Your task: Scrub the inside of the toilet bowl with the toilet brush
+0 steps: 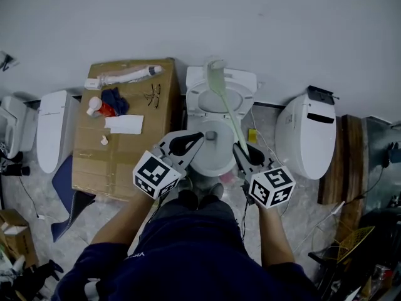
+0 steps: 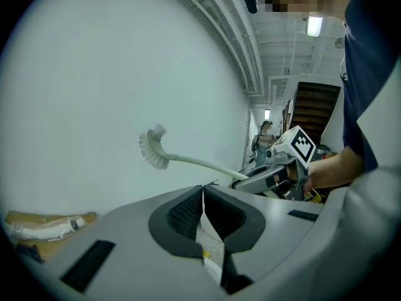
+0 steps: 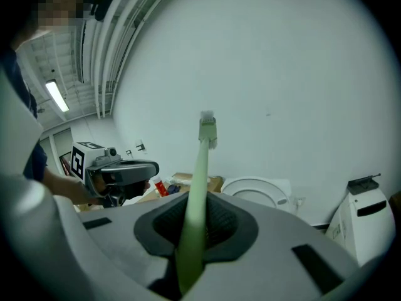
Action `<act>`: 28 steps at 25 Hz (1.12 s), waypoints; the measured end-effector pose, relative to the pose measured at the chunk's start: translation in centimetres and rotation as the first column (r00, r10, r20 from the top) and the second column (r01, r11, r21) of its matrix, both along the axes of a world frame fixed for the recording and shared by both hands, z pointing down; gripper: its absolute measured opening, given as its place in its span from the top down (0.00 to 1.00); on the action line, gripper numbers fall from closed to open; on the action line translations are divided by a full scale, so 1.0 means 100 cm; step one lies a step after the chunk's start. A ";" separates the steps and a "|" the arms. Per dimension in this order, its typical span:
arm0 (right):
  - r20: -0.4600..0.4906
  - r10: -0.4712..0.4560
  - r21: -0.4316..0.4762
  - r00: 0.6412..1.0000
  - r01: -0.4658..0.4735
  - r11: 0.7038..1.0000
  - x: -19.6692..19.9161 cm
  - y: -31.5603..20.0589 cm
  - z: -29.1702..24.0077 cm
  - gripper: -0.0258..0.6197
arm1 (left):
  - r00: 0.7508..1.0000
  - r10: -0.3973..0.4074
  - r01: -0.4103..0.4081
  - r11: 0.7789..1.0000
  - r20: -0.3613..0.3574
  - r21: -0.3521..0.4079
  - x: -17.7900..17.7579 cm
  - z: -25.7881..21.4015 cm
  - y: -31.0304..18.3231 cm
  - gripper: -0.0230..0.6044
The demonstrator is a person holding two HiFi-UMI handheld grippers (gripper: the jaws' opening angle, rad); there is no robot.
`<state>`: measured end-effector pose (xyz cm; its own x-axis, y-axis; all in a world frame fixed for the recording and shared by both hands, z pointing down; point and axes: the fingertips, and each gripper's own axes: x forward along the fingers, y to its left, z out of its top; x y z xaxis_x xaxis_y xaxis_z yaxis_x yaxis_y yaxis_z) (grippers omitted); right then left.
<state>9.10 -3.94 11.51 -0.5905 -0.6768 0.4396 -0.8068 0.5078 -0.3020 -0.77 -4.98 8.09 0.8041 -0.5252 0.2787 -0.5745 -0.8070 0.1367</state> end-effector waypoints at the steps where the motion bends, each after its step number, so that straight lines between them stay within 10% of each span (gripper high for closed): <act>1: 0.000 0.004 0.003 1.000 -0.004 1.000 0.000 0.000 -0.002 0.88 | 1.000 0.001 -0.001 1.000 0.000 0.003 -0.001 -0.001 0.000 0.91; 28: -0.002 0.025 0.065 1.000 -0.025 0.998 -0.013 0.008 -0.038 0.87 | 1.000 0.007 -0.005 0.998 -0.018 0.058 -0.023 -0.027 -0.003 0.91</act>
<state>7.76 -3.11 7.68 -0.5716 -0.7187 0.3960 -0.8205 0.5058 -0.2663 -3.08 -5.26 5.35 0.8120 -0.5351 0.2329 -0.5674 -0.8173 0.1003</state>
